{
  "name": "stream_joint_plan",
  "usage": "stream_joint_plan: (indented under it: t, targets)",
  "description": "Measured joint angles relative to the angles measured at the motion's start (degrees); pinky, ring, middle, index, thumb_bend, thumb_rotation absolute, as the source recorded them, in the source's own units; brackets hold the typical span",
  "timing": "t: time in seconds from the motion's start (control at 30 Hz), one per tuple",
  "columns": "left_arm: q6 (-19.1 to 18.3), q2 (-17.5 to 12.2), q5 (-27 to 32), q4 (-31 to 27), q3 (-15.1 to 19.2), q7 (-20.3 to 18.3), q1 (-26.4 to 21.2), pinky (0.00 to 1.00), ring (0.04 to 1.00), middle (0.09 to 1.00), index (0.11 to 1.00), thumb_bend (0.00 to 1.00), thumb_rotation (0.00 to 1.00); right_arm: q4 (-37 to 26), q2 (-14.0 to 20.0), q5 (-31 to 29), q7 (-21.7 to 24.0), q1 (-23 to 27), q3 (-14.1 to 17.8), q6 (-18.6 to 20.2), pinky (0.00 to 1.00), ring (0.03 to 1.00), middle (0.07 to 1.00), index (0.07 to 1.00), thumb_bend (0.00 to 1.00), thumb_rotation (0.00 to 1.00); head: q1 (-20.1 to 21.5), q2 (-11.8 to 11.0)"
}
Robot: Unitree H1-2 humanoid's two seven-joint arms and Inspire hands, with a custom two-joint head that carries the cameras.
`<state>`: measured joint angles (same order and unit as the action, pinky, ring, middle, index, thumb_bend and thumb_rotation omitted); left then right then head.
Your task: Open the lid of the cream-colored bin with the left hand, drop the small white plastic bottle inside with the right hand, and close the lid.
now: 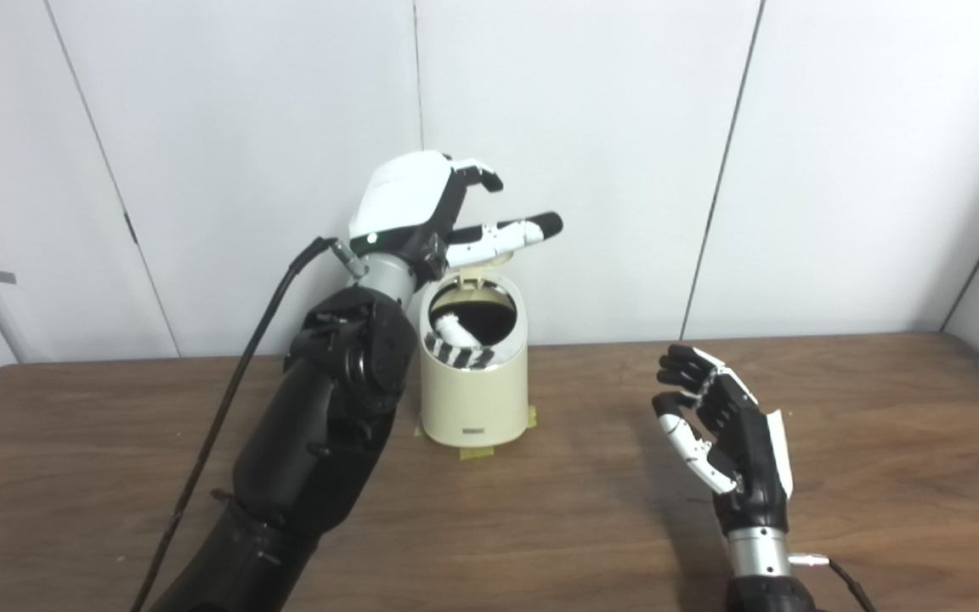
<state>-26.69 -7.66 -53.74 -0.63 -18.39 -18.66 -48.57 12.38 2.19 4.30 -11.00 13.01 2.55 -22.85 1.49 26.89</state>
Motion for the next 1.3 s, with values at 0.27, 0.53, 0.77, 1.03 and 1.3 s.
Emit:
stream_joint_plan:
  t: [0.27, 0.53, 0.77, 1.03, 1.3]
  targets:
    - [-0.04, 0.0, -2.04, 1.45, -0.94, -1.52, 0.0, 1.0, 0.954, 0.821, 0.795, 0.95, 1.0, -0.08, 0.01, 0.32, 0.19, -0.02, -0.19, 0.31, 0.62, 0.709, 0.723, 0.719, 0.2, 0.33, 0.18, 0.0]
    - [-0.06, 0.14, -4.11, 1.53, -1.02, -2.63, 0.28, 1.0, 0.961, 0.849, 0.773, 0.96, 1.0, -0.23, 0.0, 0.3, 0.39, -0.07, -0.2, 0.57, 0.63, 0.714, 0.725, 0.717, 0.21, 0.3, 0.35, 0.09]
    - [-0.07, 0.54, -5.93, -0.2, -0.91, -4.07, 2.84, 1.0, 0.949, 0.866, 0.793, 0.99, 1.0, -0.21, 0.01, -0.41, 0.7, -0.07, -0.17, 0.8, 0.64, 0.723, 0.733, 0.722, 0.21, 0.33, 0.44, 0.0]
    - [0.04, 0.61, -8.28, -0.59, -2.5, -5.12, 4.75, 1.0, 0.955, 0.848, 0.786, 0.99, 1.0, 0.0, -0.03, -0.34, 0.86, 0.04, -0.15, 0.81, 0.62, 0.713, 0.725, 0.715, 0.21, 0.32, 0.88, -0.09]
    - [0.69, 0.25, -9.21, -0.79, -4.58, -5.0, 7.87, 1.0, 0.949, 0.814, 0.778, 1.0, 1.0, -0.02, -0.1, 0.56, 0.19, 0.04, -0.13, 0.88, 0.62, 0.714, 0.725, 0.713, 0.21, 0.33, 1.05, 0.0]
